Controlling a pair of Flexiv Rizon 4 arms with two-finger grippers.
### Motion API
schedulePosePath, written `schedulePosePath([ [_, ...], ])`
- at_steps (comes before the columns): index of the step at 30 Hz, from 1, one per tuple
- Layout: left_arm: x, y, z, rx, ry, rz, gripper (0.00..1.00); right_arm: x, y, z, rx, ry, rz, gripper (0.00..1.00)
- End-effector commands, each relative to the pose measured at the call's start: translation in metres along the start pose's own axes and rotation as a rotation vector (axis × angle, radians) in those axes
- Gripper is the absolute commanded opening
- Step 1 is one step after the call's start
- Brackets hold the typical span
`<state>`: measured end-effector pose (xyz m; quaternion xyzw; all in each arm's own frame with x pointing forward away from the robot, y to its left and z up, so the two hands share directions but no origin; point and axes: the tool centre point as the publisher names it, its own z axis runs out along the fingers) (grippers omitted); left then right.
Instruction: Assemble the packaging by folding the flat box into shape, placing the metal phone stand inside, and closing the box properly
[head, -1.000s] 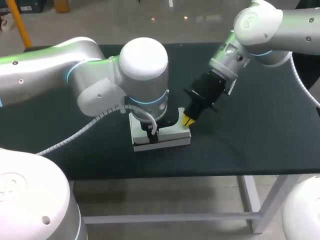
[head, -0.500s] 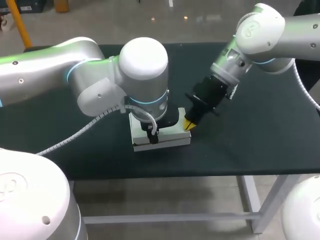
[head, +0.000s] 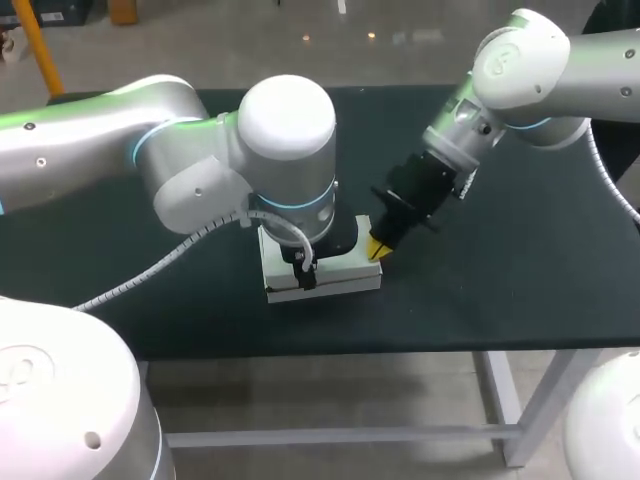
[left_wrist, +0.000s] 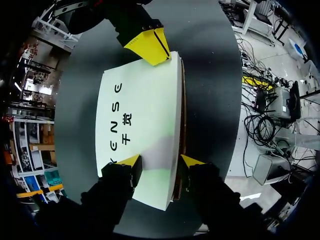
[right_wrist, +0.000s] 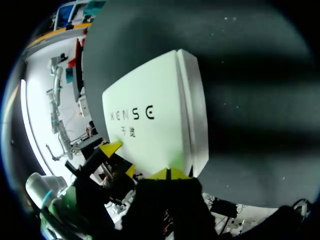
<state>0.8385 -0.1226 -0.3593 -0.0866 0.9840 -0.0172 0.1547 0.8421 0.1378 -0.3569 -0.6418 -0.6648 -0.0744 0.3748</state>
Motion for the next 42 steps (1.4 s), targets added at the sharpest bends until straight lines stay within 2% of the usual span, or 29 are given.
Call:
schedulePosePath([
  [1, 0.003, 0.001, -0.001, 0.002, -0.004, 0.002, 0.53, 0.000, 0.001, 0.000, 0.001, -0.002, 0.001, 0.00],
  [17, 0.003, 0.010, -0.011, 0.048, -0.008, -0.006, 0.49, 0.001, 0.001, 0.002, -0.003, -0.008, 0.001, 0.00],
  [26, 0.003, 0.015, -0.017, 0.075, -0.009, -0.002, 0.52, 0.003, 0.001, 0.002, -0.005, -0.012, -0.001, 0.00],
  [35, 0.003, 0.023, -0.037, 0.181, 0.002, 0.026, 0.48, 0.003, 0.001, 0.003, -0.005, -0.014, 0.002, 0.00],
  [37, 0.002, 0.026, -0.043, 0.221, 0.015, 0.032, 0.45, 0.003, 0.001, 0.002, -0.006, -0.013, 0.002, 0.00],
  [38, 0.000, 0.028, -0.047, 0.246, 0.026, 0.023, 0.29, 0.002, 0.001, 0.002, -0.007, -0.013, 0.003, 0.00],
  [39, -0.002, 0.030, -0.048, 0.272, 0.040, 0.015, 0.04, 0.002, 0.001, 0.002, -0.007, -0.014, 0.003, 0.00],
  [40, -0.006, 0.032, -0.049, 0.293, 0.060, -0.003, 0.00, 0.002, 0.001, 0.002, -0.008, -0.013, 0.003, 0.00],
  [42, -0.012, 0.035, -0.047, 0.318, 0.090, -0.020, 0.00, 0.002, 0.001, 0.002, -0.008, -0.013, 0.003, 0.00],
])
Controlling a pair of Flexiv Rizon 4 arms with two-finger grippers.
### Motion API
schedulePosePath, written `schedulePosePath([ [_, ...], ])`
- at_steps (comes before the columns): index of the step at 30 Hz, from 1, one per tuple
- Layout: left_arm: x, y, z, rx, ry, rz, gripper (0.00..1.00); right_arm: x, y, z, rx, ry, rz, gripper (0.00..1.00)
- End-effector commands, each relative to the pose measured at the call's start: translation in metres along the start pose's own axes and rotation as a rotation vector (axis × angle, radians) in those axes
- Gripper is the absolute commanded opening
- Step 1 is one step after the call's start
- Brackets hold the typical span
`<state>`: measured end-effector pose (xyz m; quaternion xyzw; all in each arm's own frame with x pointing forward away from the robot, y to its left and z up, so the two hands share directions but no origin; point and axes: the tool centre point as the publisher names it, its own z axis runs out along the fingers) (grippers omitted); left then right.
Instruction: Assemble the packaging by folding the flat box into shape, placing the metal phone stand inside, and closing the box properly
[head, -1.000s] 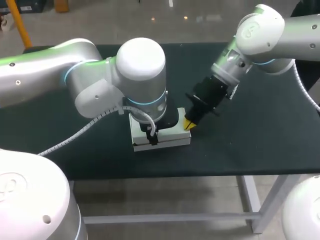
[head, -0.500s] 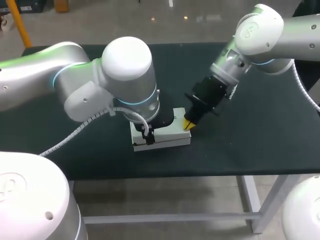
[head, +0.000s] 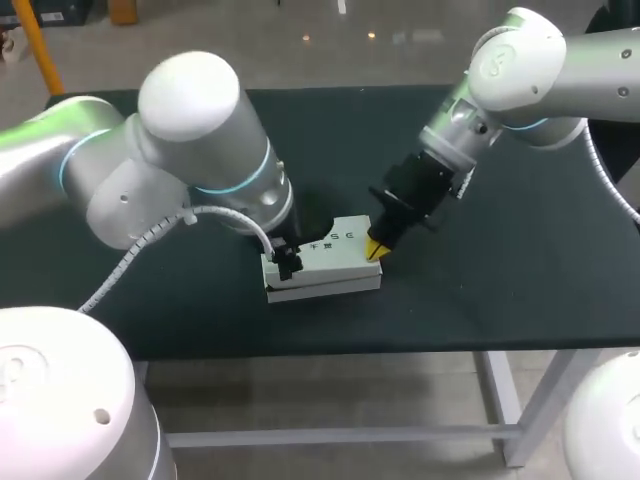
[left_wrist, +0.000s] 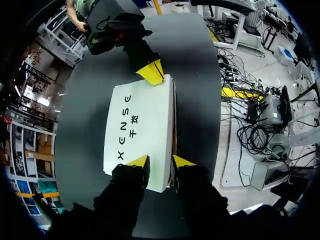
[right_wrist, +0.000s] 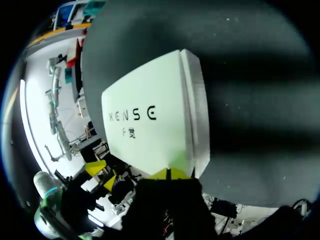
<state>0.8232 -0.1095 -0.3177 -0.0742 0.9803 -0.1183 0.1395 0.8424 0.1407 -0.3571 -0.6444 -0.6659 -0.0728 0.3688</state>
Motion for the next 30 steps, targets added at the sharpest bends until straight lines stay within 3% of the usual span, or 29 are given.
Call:
schedulePosePath([
  [1, -0.014, 0.022, -0.007, 0.129, 0.062, -0.015, 0.00, 0.000, 0.000, 0.001, 0.000, -0.001, 0.000, 0.00],
  [5, -0.019, 0.025, 0.004, 0.151, 0.126, -0.048, 0.00, 0.000, -0.001, 0.002, 0.000, 0.001, -0.002, 0.00],
  [14, -0.018, 0.030, 0.022, 0.156, 0.175, -0.077, 0.00, 0.000, -0.001, 0.002, -0.004, -0.003, -0.004, 0.00],
  [30, -0.008, 0.033, 0.032, 0.143, 0.183, -0.081, 0.00, -0.002, 0.001, 0.007, -0.001, -0.003, 0.000, 0.00],
])
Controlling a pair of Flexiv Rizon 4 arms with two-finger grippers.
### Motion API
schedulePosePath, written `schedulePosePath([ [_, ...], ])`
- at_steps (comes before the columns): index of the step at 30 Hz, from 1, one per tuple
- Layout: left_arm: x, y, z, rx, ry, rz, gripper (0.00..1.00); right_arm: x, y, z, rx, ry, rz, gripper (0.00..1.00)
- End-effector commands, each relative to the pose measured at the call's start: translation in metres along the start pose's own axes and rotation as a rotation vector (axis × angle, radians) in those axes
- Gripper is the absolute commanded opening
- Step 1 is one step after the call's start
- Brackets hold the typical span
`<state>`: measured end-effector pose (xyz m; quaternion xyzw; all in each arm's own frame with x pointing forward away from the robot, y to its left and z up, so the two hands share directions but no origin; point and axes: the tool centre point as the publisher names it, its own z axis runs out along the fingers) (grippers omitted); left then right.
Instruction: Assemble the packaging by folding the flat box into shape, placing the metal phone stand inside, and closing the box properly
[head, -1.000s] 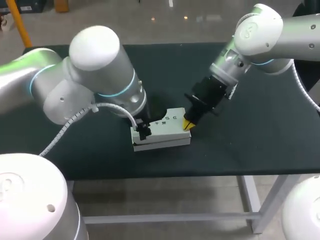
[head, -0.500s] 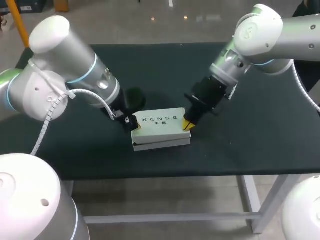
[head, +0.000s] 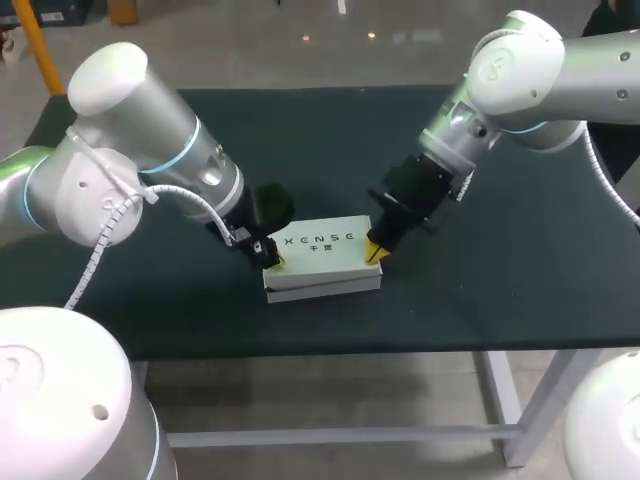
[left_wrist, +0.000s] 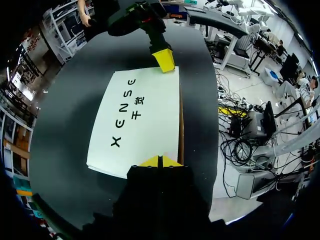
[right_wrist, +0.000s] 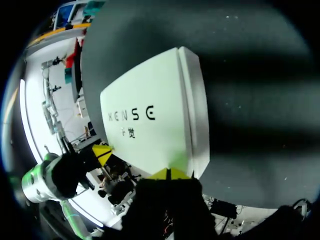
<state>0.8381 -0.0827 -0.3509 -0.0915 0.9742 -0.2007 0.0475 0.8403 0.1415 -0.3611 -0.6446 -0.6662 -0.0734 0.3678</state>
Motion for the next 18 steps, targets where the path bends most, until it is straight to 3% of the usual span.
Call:
schedulePosePath([
  [1, 0.0026, 0.0015, 0.0036, -0.001, -0.005, -0.002, 0.00, -0.0002, 0.0013, 0.0029, 0.001, -0.002, 0.002, 0.00],
  [18, 0.0056, 0.0083, 0.0106, 0.012, -0.006, 0.000, 0.00, -0.0051, 0.0041, 0.0069, 0.002, 0.001, 0.016, 0.00],
])
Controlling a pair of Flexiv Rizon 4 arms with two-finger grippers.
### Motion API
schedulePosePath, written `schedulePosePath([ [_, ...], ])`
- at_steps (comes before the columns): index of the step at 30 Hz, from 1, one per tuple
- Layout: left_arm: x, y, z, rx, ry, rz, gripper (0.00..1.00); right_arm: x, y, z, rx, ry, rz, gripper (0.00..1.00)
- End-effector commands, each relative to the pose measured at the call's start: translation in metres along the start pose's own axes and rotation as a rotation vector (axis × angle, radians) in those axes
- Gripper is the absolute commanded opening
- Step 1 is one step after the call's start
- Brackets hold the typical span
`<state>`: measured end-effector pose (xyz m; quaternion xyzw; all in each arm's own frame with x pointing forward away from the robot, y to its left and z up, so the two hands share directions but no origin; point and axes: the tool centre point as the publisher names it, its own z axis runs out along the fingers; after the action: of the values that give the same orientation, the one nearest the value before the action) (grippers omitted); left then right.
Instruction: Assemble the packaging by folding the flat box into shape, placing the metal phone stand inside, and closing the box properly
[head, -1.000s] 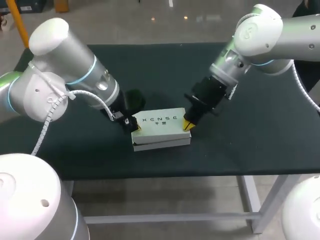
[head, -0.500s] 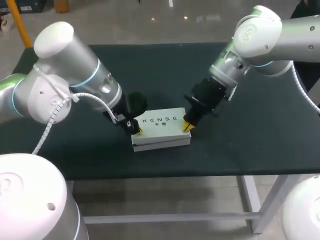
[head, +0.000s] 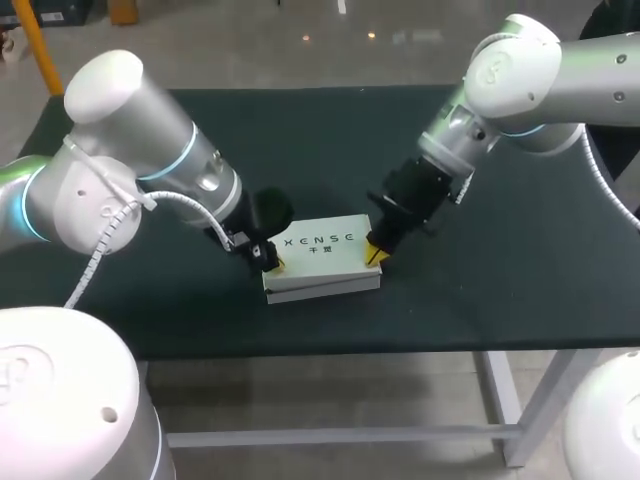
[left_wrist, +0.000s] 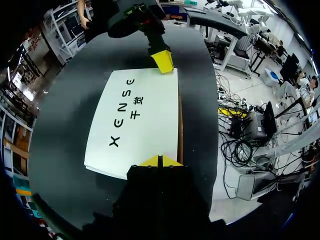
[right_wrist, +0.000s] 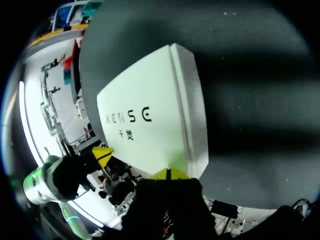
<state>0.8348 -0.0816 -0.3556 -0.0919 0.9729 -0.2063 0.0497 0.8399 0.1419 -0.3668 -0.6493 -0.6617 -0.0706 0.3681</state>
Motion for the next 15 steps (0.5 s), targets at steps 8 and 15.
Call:
schedulePosePath([
  [8, 0.003, 0.010, 0.012, 0.005, 0.000, -0.002, 0.00, -0.004, 0.006, 0.007, 0.005, 0.003, 0.008, 0.00],
  [15, 0.004, 0.016, 0.020, 0.019, 0.009, -0.010, 0.00, -0.005, 0.007, 0.008, 0.008, 0.004, 0.011, 0.00],
])
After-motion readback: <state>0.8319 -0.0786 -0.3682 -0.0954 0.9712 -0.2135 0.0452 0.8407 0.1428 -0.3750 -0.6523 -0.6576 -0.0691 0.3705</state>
